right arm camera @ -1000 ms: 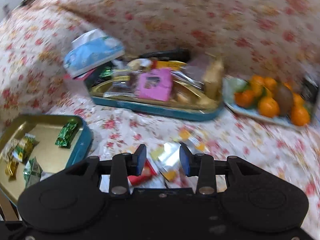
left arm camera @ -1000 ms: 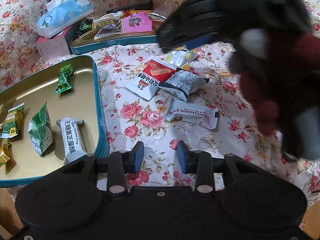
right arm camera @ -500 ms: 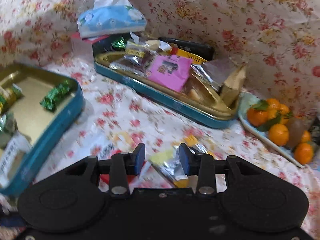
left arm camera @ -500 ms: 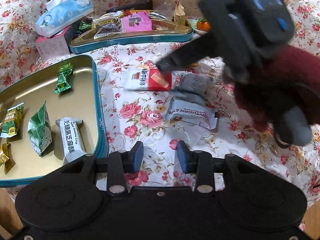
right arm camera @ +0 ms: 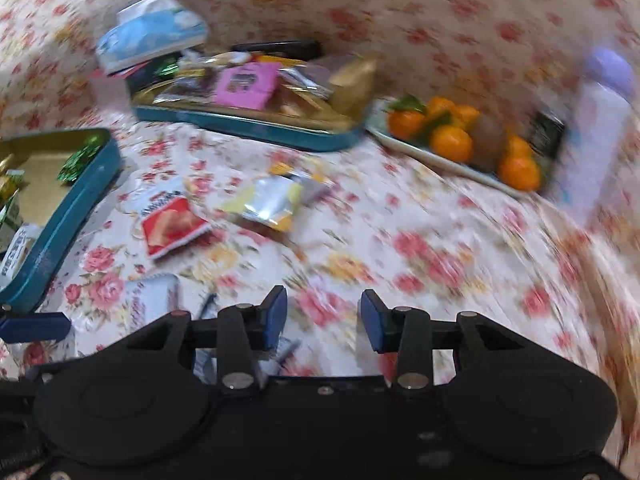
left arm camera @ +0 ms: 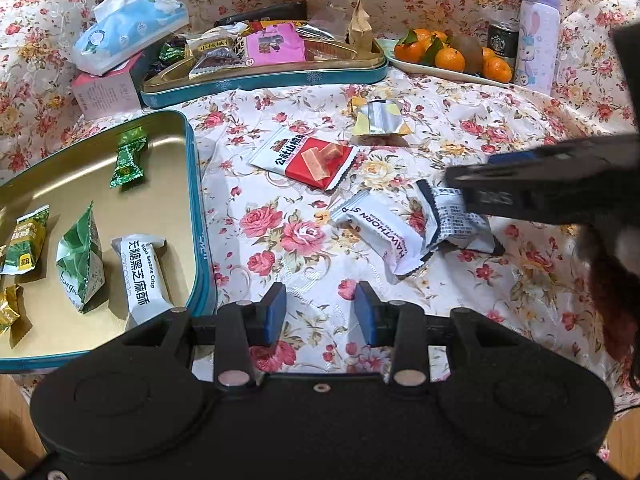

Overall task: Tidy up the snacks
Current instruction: 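Move both tools back toward the scattered snacks on the bed, then grasp the white wrapped snack packet with the right tool, then grasp the white HAWTHORN SLICES bar with the left tool while the right tool holds the white packet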

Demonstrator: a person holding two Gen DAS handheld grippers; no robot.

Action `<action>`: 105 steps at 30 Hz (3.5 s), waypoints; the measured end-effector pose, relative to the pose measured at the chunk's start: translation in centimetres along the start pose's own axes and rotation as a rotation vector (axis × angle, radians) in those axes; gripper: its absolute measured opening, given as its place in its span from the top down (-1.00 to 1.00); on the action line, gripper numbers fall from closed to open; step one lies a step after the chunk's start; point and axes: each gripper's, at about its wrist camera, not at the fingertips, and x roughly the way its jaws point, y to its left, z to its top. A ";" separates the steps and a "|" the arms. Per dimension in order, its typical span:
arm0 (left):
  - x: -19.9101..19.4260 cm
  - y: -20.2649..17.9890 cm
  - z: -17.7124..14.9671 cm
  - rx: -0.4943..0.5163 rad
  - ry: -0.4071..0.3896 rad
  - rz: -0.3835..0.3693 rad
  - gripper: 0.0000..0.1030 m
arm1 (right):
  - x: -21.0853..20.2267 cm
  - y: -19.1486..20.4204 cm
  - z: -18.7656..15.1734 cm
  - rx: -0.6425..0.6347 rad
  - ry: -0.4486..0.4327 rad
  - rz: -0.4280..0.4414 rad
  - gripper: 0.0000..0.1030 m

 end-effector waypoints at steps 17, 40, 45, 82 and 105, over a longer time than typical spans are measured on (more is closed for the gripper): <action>0.2 0.3 0.1 0.014 0.008 -0.017 0.07 | -7.2 2.4 -4.5 0.021 -0.171 0.023 0.18; 0.4 0.0 0.3 0.030 0.018 0.001 0.04 | -2.4 2.2 -4.6 -0.199 -0.146 0.241 0.17; 0.4 0.6 0.8 -0.016 0.043 -0.031 0.04 | -3.4 1.2 -6.1 -0.124 -0.173 0.187 0.18; 4.1 -2.7 6.4 -0.063 0.090 -0.039 0.03 | -3.5 0.3 -7.8 0.036 -0.233 0.044 0.17; 0.6 -0.6 3.1 -0.049 0.131 -0.067 0.46 | -4.4 1.5 -7.7 0.064 -0.197 -0.041 0.19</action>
